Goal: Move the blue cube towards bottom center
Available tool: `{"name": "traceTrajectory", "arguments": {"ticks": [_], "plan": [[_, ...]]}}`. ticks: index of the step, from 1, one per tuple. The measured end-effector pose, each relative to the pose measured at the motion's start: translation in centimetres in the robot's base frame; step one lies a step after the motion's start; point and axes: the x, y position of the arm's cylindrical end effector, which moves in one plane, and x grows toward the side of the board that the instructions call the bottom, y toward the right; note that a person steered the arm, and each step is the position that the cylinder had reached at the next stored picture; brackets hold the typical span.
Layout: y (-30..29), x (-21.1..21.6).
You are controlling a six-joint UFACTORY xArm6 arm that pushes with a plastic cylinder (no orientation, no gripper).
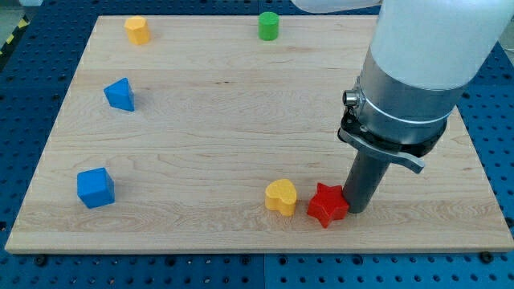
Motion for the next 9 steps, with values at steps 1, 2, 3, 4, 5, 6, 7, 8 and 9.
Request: {"name": "traceTrajectory", "arguments": {"ticks": [1, 2, 3, 4, 5, 6, 7, 8, 9], "plan": [[-0.8, -3.8], [-6.0, -6.0], [-16.6, -6.0], [-27.8, -6.0], [-36.7, -6.5], [-41.7, -6.4], [-41.7, -5.7], [-41.7, -2.9], [-41.7, -1.8]]}}
